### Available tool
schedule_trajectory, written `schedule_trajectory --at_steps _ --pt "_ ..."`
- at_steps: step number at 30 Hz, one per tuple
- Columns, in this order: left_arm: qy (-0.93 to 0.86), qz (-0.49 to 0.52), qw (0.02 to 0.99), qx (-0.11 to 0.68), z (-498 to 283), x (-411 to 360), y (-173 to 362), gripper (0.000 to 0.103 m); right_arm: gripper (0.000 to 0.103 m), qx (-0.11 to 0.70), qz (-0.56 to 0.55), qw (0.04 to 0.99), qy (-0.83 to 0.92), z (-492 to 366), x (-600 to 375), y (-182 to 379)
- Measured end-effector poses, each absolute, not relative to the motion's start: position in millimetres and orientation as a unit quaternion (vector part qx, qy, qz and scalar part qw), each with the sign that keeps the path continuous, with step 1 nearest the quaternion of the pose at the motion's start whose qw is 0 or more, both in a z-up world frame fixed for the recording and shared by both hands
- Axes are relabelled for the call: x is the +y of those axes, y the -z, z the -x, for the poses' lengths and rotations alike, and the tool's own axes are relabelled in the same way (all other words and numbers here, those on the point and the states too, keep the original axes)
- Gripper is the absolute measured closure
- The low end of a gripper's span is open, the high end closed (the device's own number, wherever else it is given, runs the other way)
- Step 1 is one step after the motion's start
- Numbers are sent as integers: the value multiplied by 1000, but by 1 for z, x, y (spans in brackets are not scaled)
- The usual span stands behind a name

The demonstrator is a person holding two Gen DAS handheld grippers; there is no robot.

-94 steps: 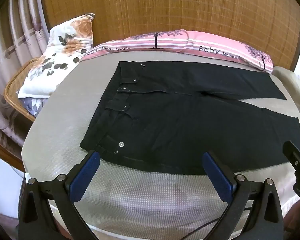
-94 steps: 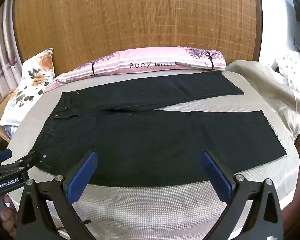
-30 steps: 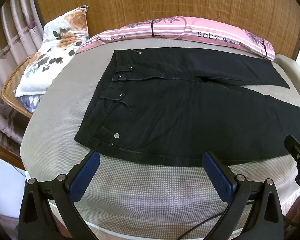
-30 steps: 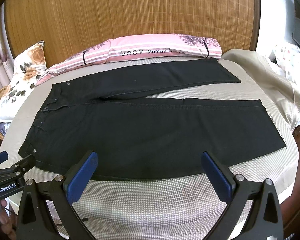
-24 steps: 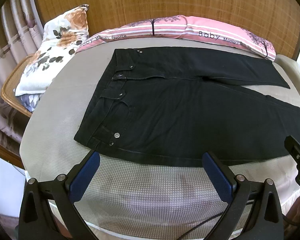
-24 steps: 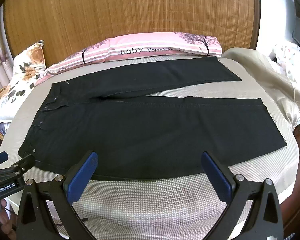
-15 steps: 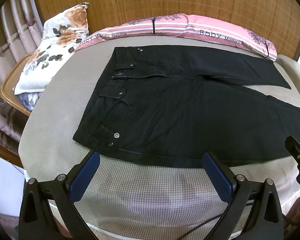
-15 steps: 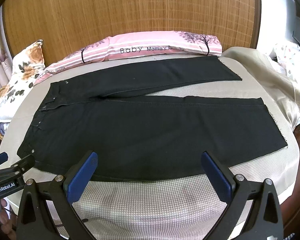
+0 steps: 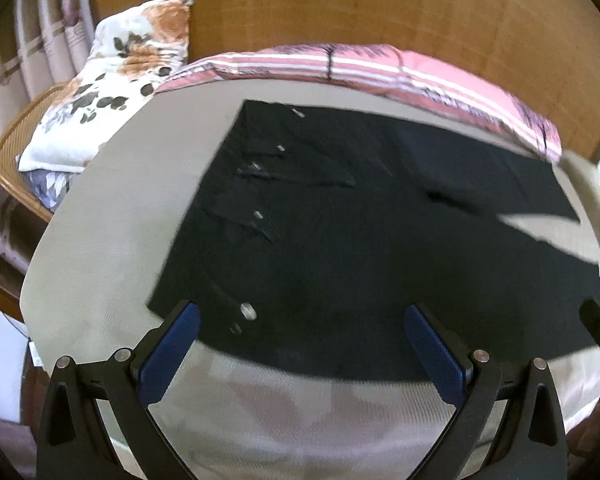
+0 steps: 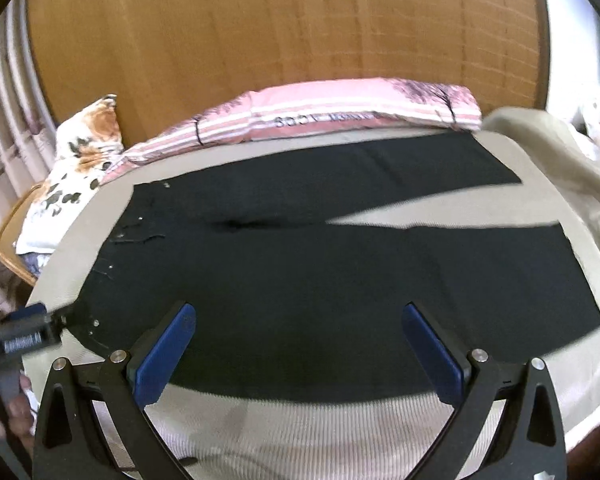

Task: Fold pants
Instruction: 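Grasp the jeans waistband corner with the left gripper while the right gripper grasps the waistband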

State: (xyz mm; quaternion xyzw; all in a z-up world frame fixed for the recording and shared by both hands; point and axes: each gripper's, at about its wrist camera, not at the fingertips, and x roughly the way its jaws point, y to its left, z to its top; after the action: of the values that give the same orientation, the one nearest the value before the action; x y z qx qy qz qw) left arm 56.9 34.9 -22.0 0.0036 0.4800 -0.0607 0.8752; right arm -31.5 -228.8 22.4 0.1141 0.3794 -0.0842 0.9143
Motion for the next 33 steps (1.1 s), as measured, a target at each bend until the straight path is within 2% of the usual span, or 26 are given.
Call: schedule_trajectory --at_steps 11,17,19,25,33 --pt "39 53 880 470 -170 102 -3 3 0 423 -126 897 35 -55 -237 -36" --pt "74 96 865 486 -249 113 9 25 0 421 -123 898 16 -106 -234 -40" --pt "91 124 853 499 -271 114 18 39 0 426 -131 895 8 -121 -232 -36" --pt "156 211 798 542 -327 117 61 59 0 452 -151 879 0 -158 -229 -12" --pt "164 245 760 579 -355 124 106 62 0 473 -152 868 -3 -192 -226 14"
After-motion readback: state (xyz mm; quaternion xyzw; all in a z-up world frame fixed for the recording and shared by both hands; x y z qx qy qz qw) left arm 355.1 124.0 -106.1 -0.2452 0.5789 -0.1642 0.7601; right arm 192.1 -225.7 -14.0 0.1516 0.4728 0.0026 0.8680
